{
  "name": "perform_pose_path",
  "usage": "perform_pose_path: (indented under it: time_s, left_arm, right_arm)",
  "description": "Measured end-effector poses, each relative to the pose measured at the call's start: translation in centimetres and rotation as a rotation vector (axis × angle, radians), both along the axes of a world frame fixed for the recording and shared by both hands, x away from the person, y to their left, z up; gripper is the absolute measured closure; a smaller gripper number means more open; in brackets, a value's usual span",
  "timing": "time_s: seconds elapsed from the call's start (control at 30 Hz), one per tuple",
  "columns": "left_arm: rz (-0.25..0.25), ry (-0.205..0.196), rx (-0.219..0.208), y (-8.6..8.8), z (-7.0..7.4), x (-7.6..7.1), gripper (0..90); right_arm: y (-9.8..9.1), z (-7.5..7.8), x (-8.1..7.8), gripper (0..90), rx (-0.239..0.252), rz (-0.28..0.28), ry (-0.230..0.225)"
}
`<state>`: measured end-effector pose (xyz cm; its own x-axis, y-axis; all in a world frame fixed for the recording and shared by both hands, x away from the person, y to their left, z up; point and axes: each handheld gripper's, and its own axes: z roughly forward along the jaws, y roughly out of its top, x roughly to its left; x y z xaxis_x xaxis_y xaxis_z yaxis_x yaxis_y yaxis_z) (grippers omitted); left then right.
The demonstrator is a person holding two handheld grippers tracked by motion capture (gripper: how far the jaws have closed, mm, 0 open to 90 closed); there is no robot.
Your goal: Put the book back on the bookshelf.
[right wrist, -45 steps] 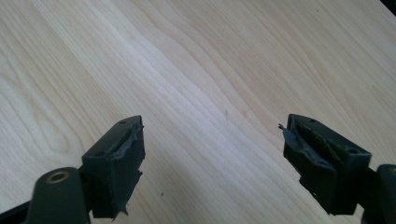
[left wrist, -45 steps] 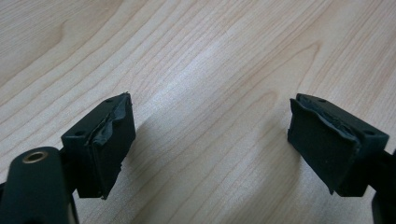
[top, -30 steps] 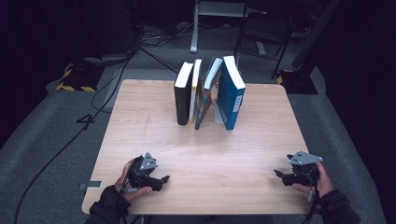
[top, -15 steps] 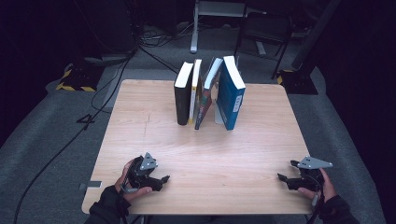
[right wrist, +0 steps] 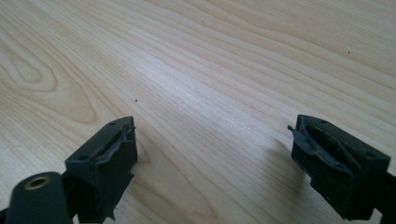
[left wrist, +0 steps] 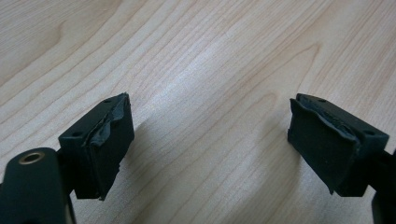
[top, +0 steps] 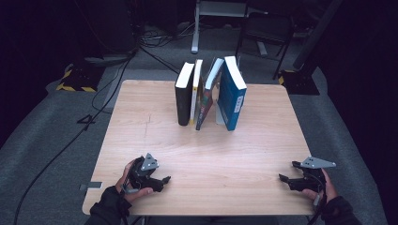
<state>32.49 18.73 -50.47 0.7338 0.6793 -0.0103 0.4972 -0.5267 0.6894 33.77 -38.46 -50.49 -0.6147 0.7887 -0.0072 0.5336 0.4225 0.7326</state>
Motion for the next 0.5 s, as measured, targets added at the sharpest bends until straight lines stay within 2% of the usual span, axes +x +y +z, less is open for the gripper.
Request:
perform_pose_path:
  time_s: [0.1,0.5]
  left_arm:
    - [-0.005,0.000,0.002,0.03,0.01,0.05,14.4]
    - [-0.015,0.004,-0.001,-0.03,0.00,0.27,14.1]
  right_arm:
    - [0.29,-0.02,0.30,10.3,-0.003,-0.010,0.004]
    - [0.51,-0.02,0.46,9.4,-0.004,-0.020,0.009]
